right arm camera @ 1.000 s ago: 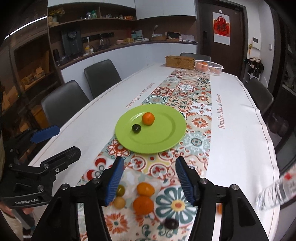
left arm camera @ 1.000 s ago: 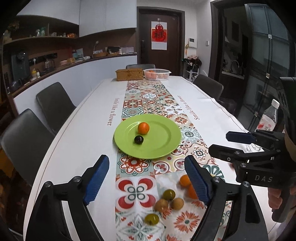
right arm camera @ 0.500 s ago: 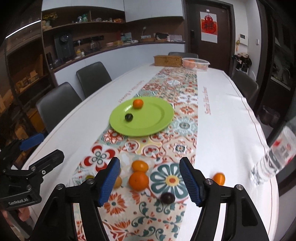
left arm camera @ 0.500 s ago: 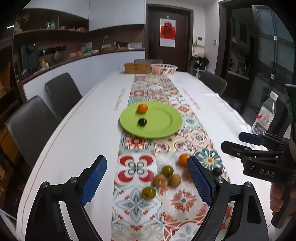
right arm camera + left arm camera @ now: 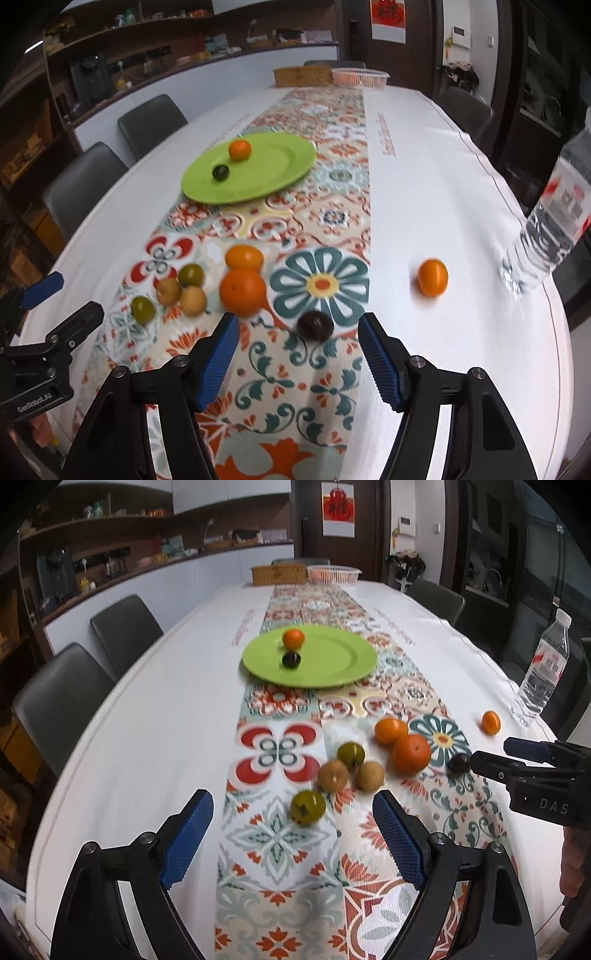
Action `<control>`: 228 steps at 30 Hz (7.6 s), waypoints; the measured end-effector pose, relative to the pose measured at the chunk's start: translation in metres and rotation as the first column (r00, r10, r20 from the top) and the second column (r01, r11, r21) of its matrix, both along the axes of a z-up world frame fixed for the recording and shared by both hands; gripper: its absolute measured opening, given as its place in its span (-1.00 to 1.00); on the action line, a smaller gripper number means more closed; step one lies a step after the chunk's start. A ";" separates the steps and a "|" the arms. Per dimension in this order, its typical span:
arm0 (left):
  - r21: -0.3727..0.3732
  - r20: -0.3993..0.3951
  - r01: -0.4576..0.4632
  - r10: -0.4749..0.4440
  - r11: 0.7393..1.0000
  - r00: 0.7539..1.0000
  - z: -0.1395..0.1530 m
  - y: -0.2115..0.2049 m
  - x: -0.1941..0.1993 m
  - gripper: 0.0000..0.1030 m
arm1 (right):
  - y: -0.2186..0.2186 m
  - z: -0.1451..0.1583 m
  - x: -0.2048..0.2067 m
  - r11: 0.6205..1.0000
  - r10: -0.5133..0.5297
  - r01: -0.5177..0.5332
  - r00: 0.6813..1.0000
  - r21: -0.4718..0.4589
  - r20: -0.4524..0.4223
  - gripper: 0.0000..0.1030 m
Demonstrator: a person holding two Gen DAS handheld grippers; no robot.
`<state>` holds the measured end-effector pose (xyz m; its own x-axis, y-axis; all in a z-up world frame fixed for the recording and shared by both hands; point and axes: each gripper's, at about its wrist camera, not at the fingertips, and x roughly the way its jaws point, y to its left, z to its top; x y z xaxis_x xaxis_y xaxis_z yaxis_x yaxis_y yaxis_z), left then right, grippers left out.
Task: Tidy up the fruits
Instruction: 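Move both tools back toward the fruit cluster, then grasp the green-yellow fruit with the left gripper while the right gripper grasps a dark plum, then lower both held fruits onto the green plate and open both grippers, then withdraw both tools from the plate back toward the remaining fruits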
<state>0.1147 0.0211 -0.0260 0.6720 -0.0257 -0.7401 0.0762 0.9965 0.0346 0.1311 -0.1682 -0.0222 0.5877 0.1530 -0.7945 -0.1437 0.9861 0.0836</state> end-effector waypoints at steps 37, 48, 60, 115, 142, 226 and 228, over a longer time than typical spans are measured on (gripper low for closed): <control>-0.068 -0.178 0.000 -0.013 0.998 0.984 -0.052 0.002 0.045 -0.29 | -0.001 -0.045 0.028 0.999 -0.033 0.031 0.993 -0.016 -0.111 -0.28; -0.087 -0.164 0.014 -0.029 0.996 0.986 -0.048 0.000 0.041 -0.44 | 0.000 -0.042 0.024 1.000 -0.020 0.019 0.995 -0.010 -0.097 -0.40; -0.086 -0.068 0.066 -0.072 0.994 0.995 -0.013 -0.008 0.025 -0.44 | 0.002 -0.014 0.010 0.999 0.030 -0.029 0.999 0.033 -0.028 -0.40; -0.039 0.153 0.217 -0.209 0.975 0.966 0.058 -0.023 0.160 -0.44 | 0.040 0.064 0.138 0.979 0.195 -0.201 0.966 0.018 0.172 -0.40; -0.137 -0.078 0.159 -0.170 0.978 0.982 -0.010 0.002 0.272 -0.44 | 0.061 -0.006 0.261 0.975 0.205 -0.200 0.978 0.099 -0.045 -0.40; 0.056 0.121 0.263 -0.268 0.963 0.956 -0.008 -0.005 0.005 0.35 | 0.048 0.004 -0.004 0.966 0.250 -0.238 0.958 -0.101 0.141 0.09; 0.056 0.107 0.275 -0.280 0.960 0.954 -0.014 -0.005 0.008 0.35 | 0.049 -0.001 -0.002 0.965 0.253 -0.240 0.959 -0.109 0.129 0.08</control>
